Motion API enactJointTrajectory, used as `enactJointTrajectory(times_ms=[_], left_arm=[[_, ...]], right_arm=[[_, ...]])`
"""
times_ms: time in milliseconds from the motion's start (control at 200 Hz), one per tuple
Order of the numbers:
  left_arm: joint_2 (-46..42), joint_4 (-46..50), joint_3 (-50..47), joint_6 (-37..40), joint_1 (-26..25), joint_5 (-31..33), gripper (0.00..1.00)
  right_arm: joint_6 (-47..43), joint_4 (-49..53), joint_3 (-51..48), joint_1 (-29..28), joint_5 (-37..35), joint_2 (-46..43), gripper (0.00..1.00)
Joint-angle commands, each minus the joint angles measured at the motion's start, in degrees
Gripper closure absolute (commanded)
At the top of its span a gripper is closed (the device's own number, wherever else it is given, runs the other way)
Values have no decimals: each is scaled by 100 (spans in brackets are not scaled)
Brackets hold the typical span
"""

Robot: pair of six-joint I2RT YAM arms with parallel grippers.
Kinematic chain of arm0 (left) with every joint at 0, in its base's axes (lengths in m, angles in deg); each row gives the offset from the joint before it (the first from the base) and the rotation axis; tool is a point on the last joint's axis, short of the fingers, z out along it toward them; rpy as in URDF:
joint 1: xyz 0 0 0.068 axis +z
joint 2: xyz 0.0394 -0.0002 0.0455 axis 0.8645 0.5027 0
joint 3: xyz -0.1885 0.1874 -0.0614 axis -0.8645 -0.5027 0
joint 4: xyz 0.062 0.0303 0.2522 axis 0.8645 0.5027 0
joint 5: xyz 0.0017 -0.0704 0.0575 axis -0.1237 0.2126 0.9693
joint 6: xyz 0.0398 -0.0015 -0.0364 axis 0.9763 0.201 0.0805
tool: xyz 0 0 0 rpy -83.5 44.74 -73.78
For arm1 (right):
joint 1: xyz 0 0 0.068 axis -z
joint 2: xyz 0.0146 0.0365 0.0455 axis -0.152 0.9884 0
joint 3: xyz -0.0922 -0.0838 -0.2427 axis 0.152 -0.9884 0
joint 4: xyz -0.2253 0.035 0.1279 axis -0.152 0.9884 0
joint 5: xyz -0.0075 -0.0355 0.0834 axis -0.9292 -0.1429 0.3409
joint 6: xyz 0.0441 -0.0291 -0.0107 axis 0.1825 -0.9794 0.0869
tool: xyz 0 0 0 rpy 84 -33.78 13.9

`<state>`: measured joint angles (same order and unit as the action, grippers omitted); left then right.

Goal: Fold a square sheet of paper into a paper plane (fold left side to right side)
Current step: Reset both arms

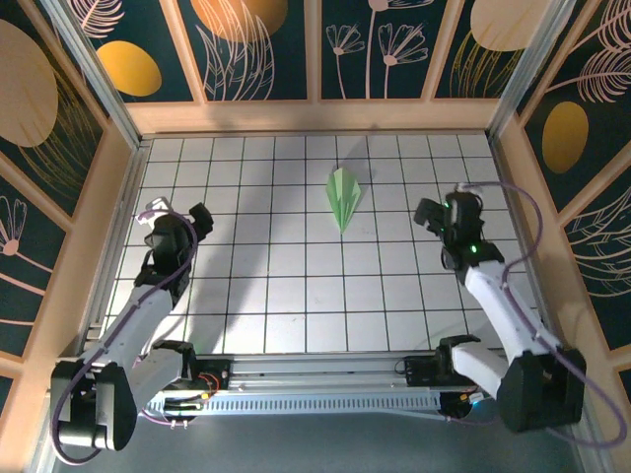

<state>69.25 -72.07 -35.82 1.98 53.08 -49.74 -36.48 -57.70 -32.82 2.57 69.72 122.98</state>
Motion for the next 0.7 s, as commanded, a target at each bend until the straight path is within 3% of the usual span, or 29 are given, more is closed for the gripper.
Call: enactJointTrajectory(times_ms=[0, 210, 430, 596, 696], left_arm=[[-250, -1425, -395, 770, 33, 759, 1], [191, -2094, -656, 1512, 33, 1200, 1], [887, -3035, -918, 1643, 33, 826, 1], [1164, -3601, -1024, 1888, 34, 782, 1], [1329, -3927, -1094, 2056, 40, 584, 1]], right_arm=[[-44, -2015, -998, 490, 6, -468, 1], [-704, -3999, -2085, 870, -74, 33, 1], [-1260, -6236, -2488, 916, -113, 1523, 1], [-1480, -7142, -2426, 907, 352, 2084, 1], [-1573, -6822, -2155, 916, 737, 2275, 5]])
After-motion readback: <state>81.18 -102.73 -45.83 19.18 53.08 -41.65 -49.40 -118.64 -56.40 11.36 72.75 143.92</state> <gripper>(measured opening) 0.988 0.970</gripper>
